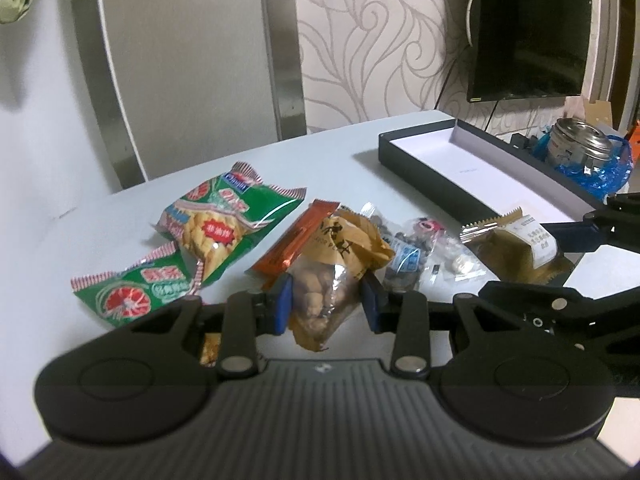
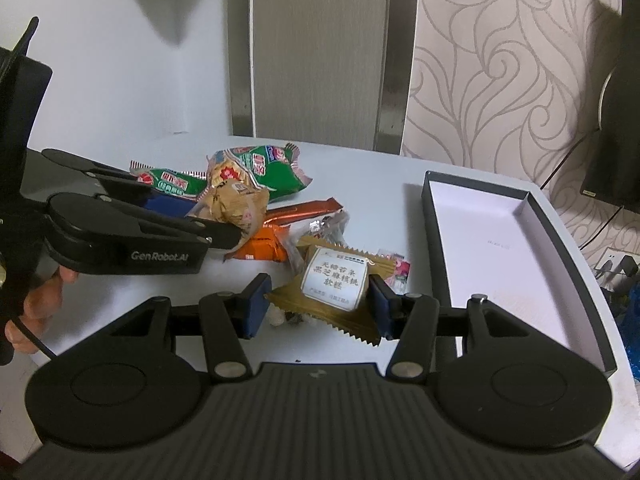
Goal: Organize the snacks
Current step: 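Carry the snack bag with left gripper while right carries cake packet over the black box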
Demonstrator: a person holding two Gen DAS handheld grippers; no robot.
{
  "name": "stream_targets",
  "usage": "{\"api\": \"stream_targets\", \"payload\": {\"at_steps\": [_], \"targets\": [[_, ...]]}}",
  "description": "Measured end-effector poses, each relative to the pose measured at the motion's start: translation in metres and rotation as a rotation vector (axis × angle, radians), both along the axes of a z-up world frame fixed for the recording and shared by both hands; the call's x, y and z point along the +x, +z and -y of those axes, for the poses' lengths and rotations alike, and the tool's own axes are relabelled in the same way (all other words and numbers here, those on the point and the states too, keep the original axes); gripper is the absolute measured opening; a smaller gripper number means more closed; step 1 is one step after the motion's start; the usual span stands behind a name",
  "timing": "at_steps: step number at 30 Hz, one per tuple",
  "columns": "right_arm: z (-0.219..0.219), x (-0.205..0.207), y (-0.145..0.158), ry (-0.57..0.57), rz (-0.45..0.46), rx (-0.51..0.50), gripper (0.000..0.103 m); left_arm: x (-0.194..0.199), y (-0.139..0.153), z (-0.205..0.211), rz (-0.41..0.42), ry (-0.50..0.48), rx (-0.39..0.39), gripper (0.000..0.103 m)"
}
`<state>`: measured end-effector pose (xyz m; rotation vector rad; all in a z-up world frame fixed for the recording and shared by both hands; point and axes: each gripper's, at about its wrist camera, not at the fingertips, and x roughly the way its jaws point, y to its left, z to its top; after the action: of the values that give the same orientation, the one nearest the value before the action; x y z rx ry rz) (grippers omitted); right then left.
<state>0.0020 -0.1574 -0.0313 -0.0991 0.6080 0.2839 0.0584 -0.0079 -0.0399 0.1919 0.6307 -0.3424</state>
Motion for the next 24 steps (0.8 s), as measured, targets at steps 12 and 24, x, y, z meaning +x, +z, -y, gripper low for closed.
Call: {"api": "stream_targets", "payload": {"at_steps": [12,24], "targets": [[0.035,-0.001,0.022,-0.089,0.048,0.004,0.059,0.016,0.024,0.044,0.042,-0.092,-0.008,0.039],[0.103,0.006,0.017,-0.229,0.034,-0.006,0.059,0.034,0.029,0.124,0.056,-0.223,-0.018,0.039]]}}
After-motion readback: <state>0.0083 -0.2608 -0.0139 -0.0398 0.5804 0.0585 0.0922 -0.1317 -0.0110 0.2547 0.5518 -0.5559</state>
